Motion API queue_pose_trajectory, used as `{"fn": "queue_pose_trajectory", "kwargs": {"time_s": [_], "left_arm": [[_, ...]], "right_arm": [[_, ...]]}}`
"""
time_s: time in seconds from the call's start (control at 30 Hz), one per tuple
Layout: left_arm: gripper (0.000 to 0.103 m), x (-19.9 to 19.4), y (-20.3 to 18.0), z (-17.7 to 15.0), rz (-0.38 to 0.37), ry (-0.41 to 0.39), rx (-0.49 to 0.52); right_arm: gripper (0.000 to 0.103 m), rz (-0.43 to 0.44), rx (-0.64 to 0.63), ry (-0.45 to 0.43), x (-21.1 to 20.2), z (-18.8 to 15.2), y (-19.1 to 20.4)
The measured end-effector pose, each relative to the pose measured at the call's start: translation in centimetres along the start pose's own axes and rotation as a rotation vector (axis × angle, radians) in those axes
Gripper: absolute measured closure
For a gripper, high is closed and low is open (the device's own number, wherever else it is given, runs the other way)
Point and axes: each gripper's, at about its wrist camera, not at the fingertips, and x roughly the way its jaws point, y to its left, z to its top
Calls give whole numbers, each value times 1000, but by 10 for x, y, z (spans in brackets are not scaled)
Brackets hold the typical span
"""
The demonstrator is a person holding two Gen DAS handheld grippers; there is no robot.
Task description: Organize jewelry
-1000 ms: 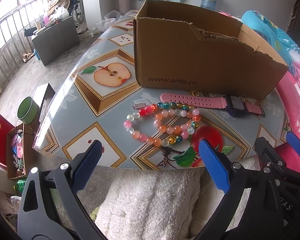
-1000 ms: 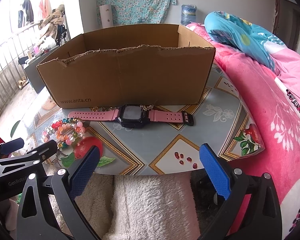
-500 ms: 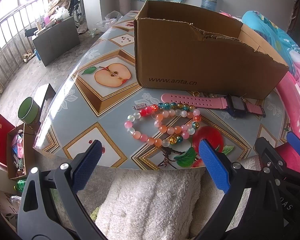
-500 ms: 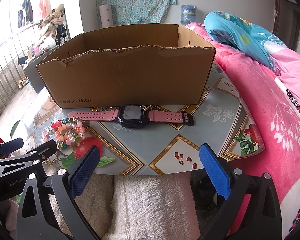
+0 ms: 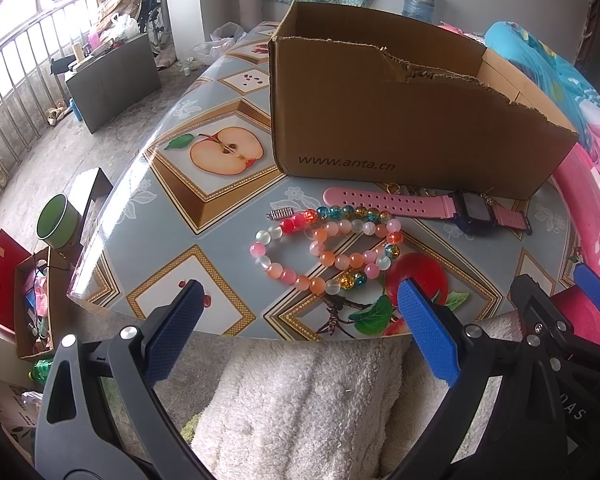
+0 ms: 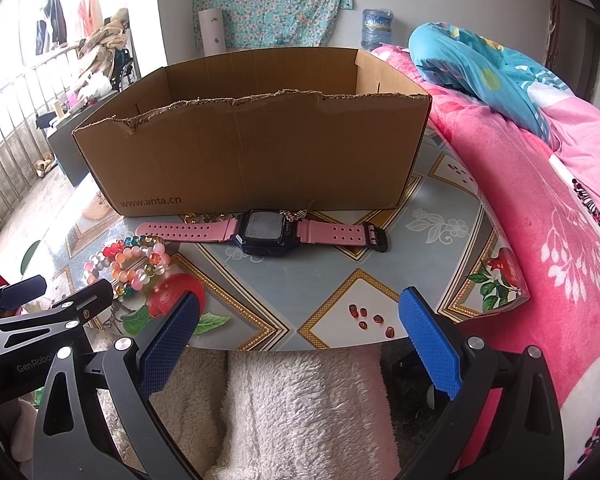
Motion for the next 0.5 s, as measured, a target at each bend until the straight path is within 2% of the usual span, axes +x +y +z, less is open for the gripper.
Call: {"fn": "queue_pose_trajectory", "kwargs": {"time_s": [0.5], "left_arm": [[9, 0, 4, 2, 6, -3, -3]], "right_arm": [[6, -1, 4, -6, -1, 1, 0]]}}
